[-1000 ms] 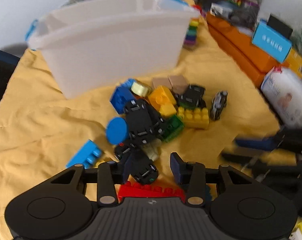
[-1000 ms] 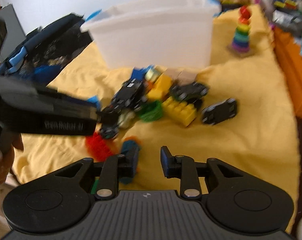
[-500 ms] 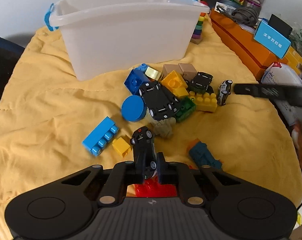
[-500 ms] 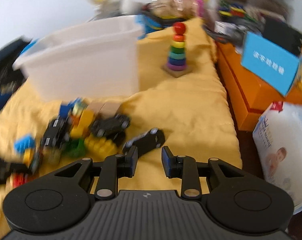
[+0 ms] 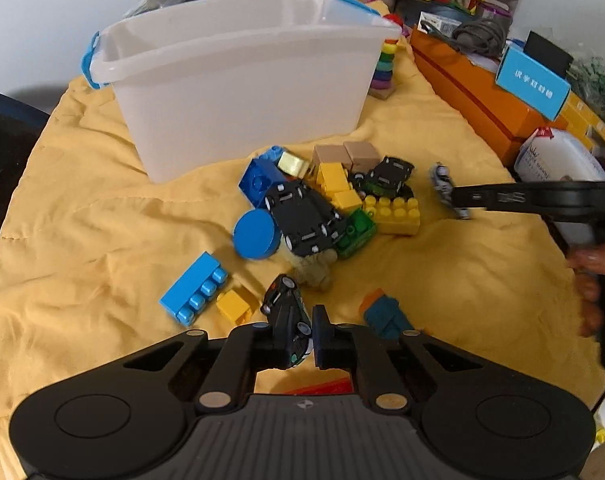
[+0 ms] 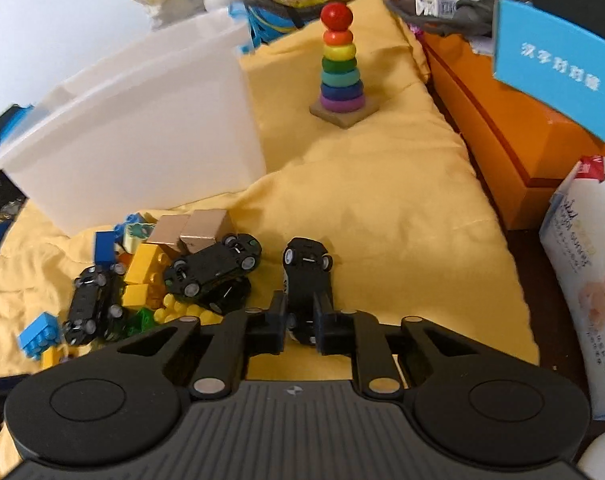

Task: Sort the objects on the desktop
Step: 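Move both tools toward the pile of toy cars and blocks, then grasp the green race car with the left tool while the right tool grasps the white-green car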

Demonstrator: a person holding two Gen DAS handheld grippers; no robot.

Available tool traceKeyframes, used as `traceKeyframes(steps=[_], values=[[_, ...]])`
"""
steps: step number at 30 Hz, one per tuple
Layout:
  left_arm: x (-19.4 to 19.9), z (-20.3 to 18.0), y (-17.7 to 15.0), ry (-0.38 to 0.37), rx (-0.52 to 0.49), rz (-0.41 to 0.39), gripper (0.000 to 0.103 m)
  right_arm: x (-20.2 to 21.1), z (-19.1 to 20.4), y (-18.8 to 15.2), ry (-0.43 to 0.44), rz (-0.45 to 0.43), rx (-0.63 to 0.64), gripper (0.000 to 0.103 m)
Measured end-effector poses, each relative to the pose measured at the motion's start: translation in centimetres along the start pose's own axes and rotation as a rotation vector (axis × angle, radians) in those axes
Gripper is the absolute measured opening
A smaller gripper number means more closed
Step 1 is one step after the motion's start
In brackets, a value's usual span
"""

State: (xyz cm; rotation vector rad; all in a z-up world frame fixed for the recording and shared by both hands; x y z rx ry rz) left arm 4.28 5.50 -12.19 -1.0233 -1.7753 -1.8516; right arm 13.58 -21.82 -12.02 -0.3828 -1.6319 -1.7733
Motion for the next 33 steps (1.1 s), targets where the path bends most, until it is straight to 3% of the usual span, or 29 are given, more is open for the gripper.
traceKeyframes(steps=[9, 12, 16, 21, 24, 25, 26, 29, 33], values=[[-0.6, -1.5, -0.5, 0.020, -0.096, 0.013, 0.019, 3.7, -0.6, -1.7, -0.021, -0.035, 0.217, 0.012], [-0.2, -2.9, -0.3, 0.032, -0.177, -0.009, 0.030, 4.1, -0.3, -1.8, -0.028, -0.043, 0.249, 0.013], [-0.6, -3.6, -0.7, 0.037, -0.216, 0.003, 0.037, 4.3, 0.3, -1.9, -0.042, -0.066, 0.311, 0.028], [-1.7, -2.1, -1.6, 0.071, -0.171, 0.048, 0.036, 3.6, 1.3, -2.4, -0.027, -0.062, 0.378, 0.041], [-2.1, -1.5, -2.4, 0.068, -0.177, 0.060, 0.019, 2.5, 1.1, -2.9, -0.017, -0.009, 0.385, 0.040], [-2.1, -1.3, -2.4, 0.059, -0.170, 0.057, 0.019, 2.2, 0.8, -3.0, -0.024, -0.001, 0.378, 0.038], [-1.9, -1.2, -2.4, 0.051, -0.154, 0.054, 0.019, 2.1, 0.6, -3.0, -0.025, 0.005, 0.376, 0.025], [-0.6, -0.7, -1.4, -0.042, -0.019, 0.030, 0.018, 2.6, -0.1, -2.8, -0.002, -0.005, 0.327, 0.024], [1.5, -3.1, 1.5, -0.287, 0.080, -0.031, 0.018, 3.8, -0.7, -2.3, 0.085, 0.022, 0.136, 0.023]])
Point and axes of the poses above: each gripper's, at about its wrist camera, not at the fingertips, and x roughly against the way its jaws point, z to its left, y to its top, the point moved 6 cm from there along -x, roughly the way its jaws point, and after that the axes turned 11 degrees about -z, right-handed, at the moved point
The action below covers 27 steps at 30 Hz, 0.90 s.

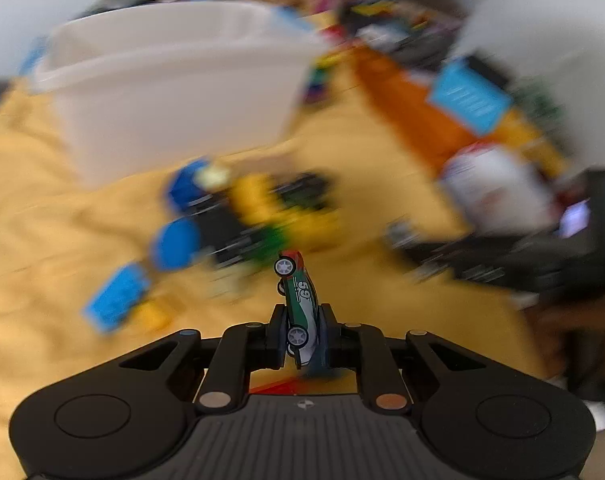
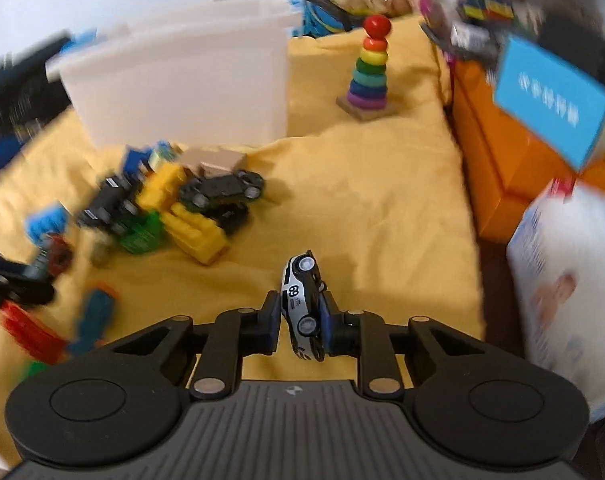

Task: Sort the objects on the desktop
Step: 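Grasp the green race car with the left tool while the right tool grasps the white-green car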

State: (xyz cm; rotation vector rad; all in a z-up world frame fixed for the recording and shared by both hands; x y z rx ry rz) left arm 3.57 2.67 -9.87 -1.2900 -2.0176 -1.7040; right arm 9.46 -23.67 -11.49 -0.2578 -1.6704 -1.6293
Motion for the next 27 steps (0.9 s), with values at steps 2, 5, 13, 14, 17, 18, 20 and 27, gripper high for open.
traceKeyframes(steps=[2, 5, 13, 14, 17, 18, 20, 27], values=[[-1.1, -1.2, 0.7, -0.110, 0.063, 0.014, 0.018, 0.5, -0.6, 0.0, 0.053, 0.023, -0.141, 0.023], [-4.5, -2.3, 0.4, -0.184, 0.146, 0.094, 0.018, 1.1, -1.5, -0.2, 0.083, 0.055, -0.257, 0.023], [-7.0, -3.1, -1.4, 0.042, -0.050, 0.155, 0.042, 1.7, -3.4, -2.0, 0.010, 0.110, -0.257, 0.047], [-6.4, -3.4, -1.3, 0.089, -0.133, 0.134, 0.046, 1.9, -3.3, -1.9, -0.024, 0.094, -0.200, 0.048], [-5.3, -4.2, -1.3, 0.185, -0.260, 0.104, 0.053, 2.7, -2.7, -1.5, -0.108, 0.050, -0.019, 0.047], [-5.0, -4.6, -1.4, 0.177, -0.262, 0.100, 0.053, 2.8, -2.6, -1.4, -0.124, 0.041, 0.012, 0.047], [-4.9, -5.3, -1.6, 0.142, -0.253, 0.101, 0.053, 3.2, -2.5, -1.0, -0.112, 0.018, 0.035, 0.047], [-7.4, -5.9, -2.8, 0.160, -0.260, 0.161, 0.046, 1.1, -1.3, -2.5, -0.075, 0.101, 0.149, 0.041]])
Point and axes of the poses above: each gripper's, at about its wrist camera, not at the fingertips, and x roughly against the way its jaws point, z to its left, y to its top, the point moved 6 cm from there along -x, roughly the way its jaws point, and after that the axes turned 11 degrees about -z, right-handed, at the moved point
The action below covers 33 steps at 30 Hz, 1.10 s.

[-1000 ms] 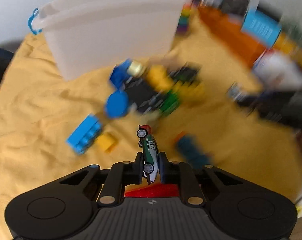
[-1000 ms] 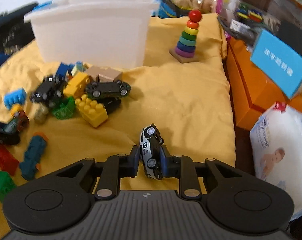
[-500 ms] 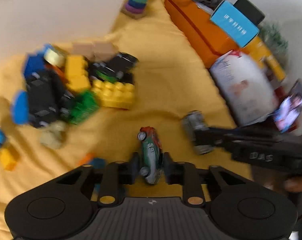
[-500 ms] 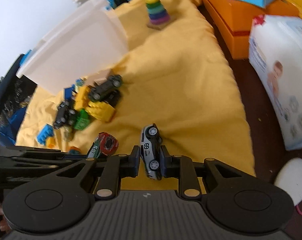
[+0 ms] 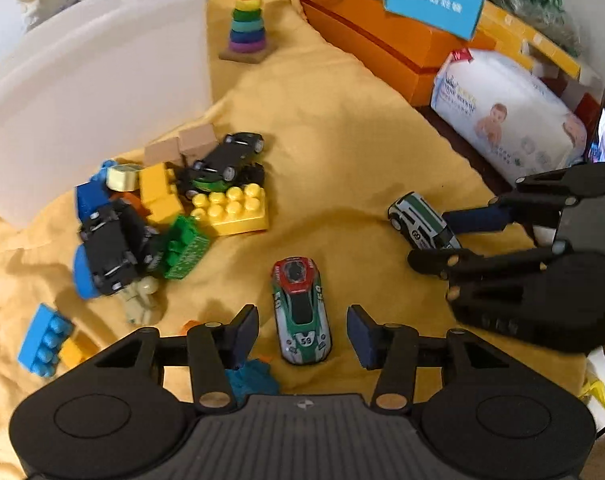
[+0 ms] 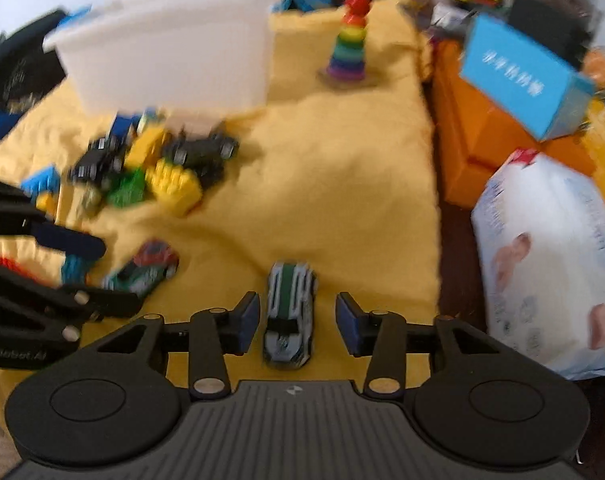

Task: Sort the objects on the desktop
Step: 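Grasp the green race car with the left tool while the right tool grasps the white-green car, then carry both cars over the white bin and open both tools to drop them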

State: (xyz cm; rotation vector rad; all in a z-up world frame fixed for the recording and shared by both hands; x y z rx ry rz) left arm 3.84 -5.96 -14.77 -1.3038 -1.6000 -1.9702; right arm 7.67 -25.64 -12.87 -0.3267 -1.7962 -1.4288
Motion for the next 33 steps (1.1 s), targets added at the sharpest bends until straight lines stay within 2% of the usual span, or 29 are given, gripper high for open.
traceKeyframes(steps=[1, 3, 5, 8, 12, 18, 21, 25, 29, 33], values=[[-0.5, 0.0, -0.3, 0.004, -0.007, 0.014, 0.033, -0.4, 0.3, -0.5, 0.004, 0.017, 0.026, 0.040], [-0.4, -0.1, -0.5, 0.014, -0.021, 0.010, 0.033, -0.3, 0.8, -0.9, 0.014, -0.006, 0.074, 0.034], [0.2, 0.0, -0.3, 0.017, -0.019, 0.014, 0.033, -0.2, 0.9, -0.8, 0.023, -0.014, 0.092, 0.033], [2.6, 0.8, 1.8, 0.063, -0.028, -0.067, 0.033, 0.8, 1.0, 0.5, 0.044, -0.055, 0.075, 0.032], [5.9, 3.0, 6.5, 0.110, -0.006, -0.197, 0.033, 2.4, 1.6, 4.6, 0.065, -0.145, 0.115, 0.032], [8.6, 8.1, 14.1, 0.231, 0.011, -0.349, 0.033, 2.8, 3.2, 13.1, 0.063, -0.313, 0.162, 0.032], [9.6, 10.9, 16.8, 0.280, 0.018, -0.413, 0.033, 2.5, 4.2, 17.2, 0.068, -0.389, 0.183, 0.033], [8.4, 14.6, 18.7, 0.317, 0.060, -0.404, 0.033, 1.5, 5.1, 21.4, 0.061, -0.449, 0.199, 0.033], [5.8, 18.2, 19.1, 0.403, 0.096, -0.378, 0.033, -0.8, 5.2, 24.1, 0.066, -0.447, 0.173, 0.033], [2.7, 20.7, 18.4, 0.409, 0.128, -0.301, 0.033, -3.3, 5.4, 25.4, 0.048, -0.422, 0.166, 0.033]])
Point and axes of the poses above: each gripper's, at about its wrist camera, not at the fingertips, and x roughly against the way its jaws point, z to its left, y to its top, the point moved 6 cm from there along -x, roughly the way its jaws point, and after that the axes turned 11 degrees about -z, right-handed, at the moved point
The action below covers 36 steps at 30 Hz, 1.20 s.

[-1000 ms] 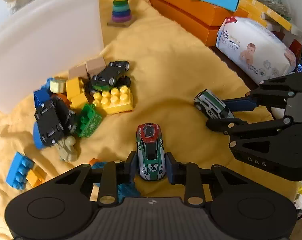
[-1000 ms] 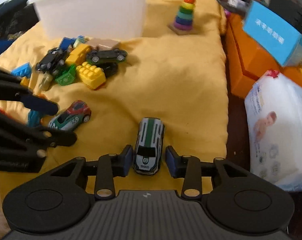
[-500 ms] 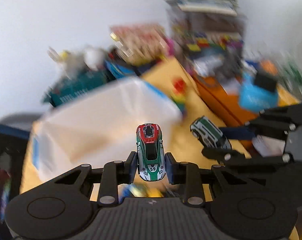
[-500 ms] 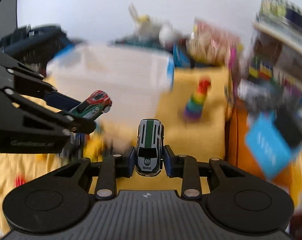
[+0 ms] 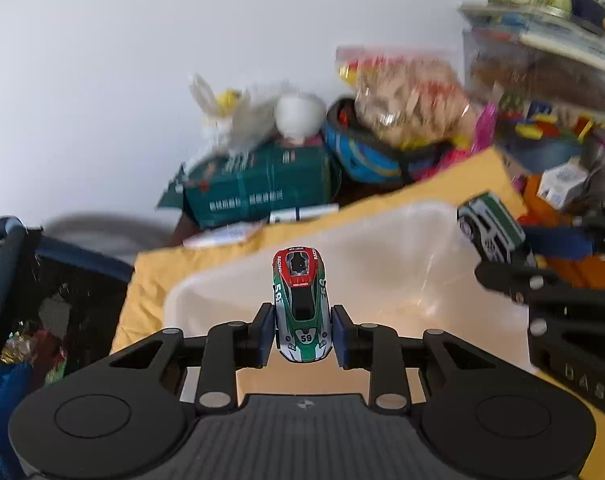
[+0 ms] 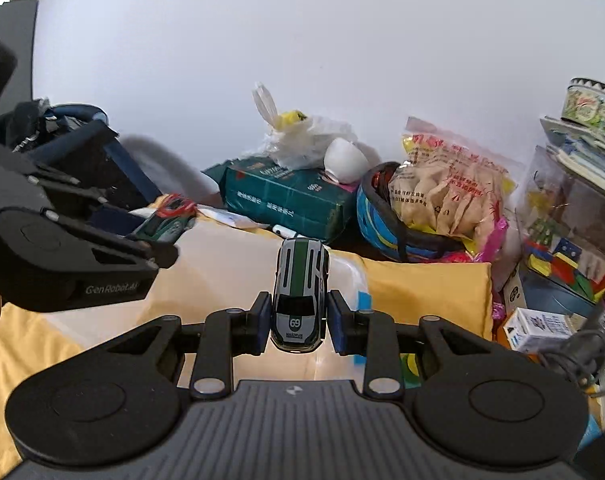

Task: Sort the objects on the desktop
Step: 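Carry both cars over the white bin and open both tools to drop them, then bring both tools back to the toy pile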

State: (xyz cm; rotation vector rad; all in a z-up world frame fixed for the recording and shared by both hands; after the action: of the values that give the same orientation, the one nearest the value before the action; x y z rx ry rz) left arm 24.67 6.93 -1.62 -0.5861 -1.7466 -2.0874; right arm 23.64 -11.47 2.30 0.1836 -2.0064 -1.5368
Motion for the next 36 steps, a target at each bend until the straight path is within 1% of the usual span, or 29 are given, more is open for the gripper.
traceKeyframes(steps=[3, 6, 8, 10, 11, 13, 15, 17, 19, 21, 22, 23, 25, 26, 27, 29, 30, 32, 34, 35, 36], values=[[-1.2, 0.0, -1.2, 0.002, 0.003, 0.050, 0.034, -2.3, 0.1, -0.5, -0.020, 0.047, 0.007, 0.033], [-0.8, 0.5, -1.8, -0.013, 0.036, 0.056, 0.035, -3.3, 0.4, -0.8, -0.050, 0.067, 0.047, 0.035], [0.1, 0.6, -1.7, -0.015, 0.022, 0.032, 0.041, -3.3, 0.7, -0.9, -0.046, 0.071, 0.049, 0.046], [1.6, 0.6, -1.4, -0.005, 0.005, 0.000, 0.050, -2.8, 0.8, -0.9, -0.049, 0.062, 0.048, 0.046], [2.7, 0.6, -1.3, -0.002, -0.001, -0.024, 0.053, -2.3, 0.7, -0.9, -0.049, 0.056, 0.038, 0.046], [4.8, 0.5, -1.2, 0.001, -0.018, -0.069, 0.070, -1.3, 0.4, -0.7, -0.045, 0.037, 0.005, 0.046], [6.7, 0.1, -1.7, 0.000, -0.041, -0.098, 0.075, 0.8, -0.3, -0.9, -0.058, 0.006, -0.032, 0.048], [8.5, -0.5, -3.0, -0.011, -0.050, -0.102, 0.075, 2.9, -1.0, -1.8, -0.080, -0.008, -0.051, 0.052], [10.0, -0.9, -4.8, -0.072, -0.001, -0.078, 0.075, 5.2, -1.2, -3.4, -0.090, -0.007, -0.064, 0.052], [10.7, -1.4, -6.9, -0.123, 0.056, -0.028, 0.075, 7.1, -1.2, -5.4, -0.101, 0.012, -0.081, 0.052], [10.9, -1.8, -8.2, -0.143, 0.068, -0.001, 0.075, 7.8, -1.2, -6.8, -0.105, 0.036, -0.092, 0.052], [11.0, -2.3, -9.3, -0.148, 0.060, 0.015, 0.075, 8.3, -1.1, -8.1, -0.108, 0.063, -0.106, 0.052], [10.7, -3.6, -11.8, -0.141, -0.006, 0.073, 0.075, 8.8, -0.7, -11.2, -0.096, 0.123, -0.135, 0.052], [10.5, -4.4, -13.2, -0.143, -0.039, 0.114, 0.075, 8.8, -0.3, -12.7, -0.088, 0.164, -0.138, 0.050], [10.4, -4.9, -14.1, -0.152, -0.052, 0.133, 0.075, 8.7, 0.1, -14.2, -0.082, 0.213, -0.151, 0.050], [10.5, -5.6, -15.5, -0.166, -0.063, 0.158, 0.075, 8.6, 0.7, -15.9, -0.051, 0.265, -0.216, 0.049], [10.6, -5.9, -15.9, -0.172, -0.068, 0.165, 0.074, 8.6, 1.0, -16.4, -0.031, 0.279, -0.251, 0.047], [10.8, -6.3, -16.7, -0.181, -0.084, 0.176, 0.074, 8.4, 1.5, -16.6, -0.017, 0.287, -0.280, 0.047], [11.0, -6.5, -17.0, -0.179, -0.092, 0.177, 0.074, 8.1, 1.7, -15.9, -0.001, 0.266, -0.323, 0.047], [11.1, -6.4, -17.0, -0.174, -0.088, 0.175, 0.074, 7.7, 1.4, -15.6, 0.011, 0.257, -0.384, 0.047], [11.2, -6.2, -16.7, -0.170, -0.079, 0.171, 0.074, 7.3, 1.0, -15.5, 0.018, 0.258, -0.471, 0.047]])
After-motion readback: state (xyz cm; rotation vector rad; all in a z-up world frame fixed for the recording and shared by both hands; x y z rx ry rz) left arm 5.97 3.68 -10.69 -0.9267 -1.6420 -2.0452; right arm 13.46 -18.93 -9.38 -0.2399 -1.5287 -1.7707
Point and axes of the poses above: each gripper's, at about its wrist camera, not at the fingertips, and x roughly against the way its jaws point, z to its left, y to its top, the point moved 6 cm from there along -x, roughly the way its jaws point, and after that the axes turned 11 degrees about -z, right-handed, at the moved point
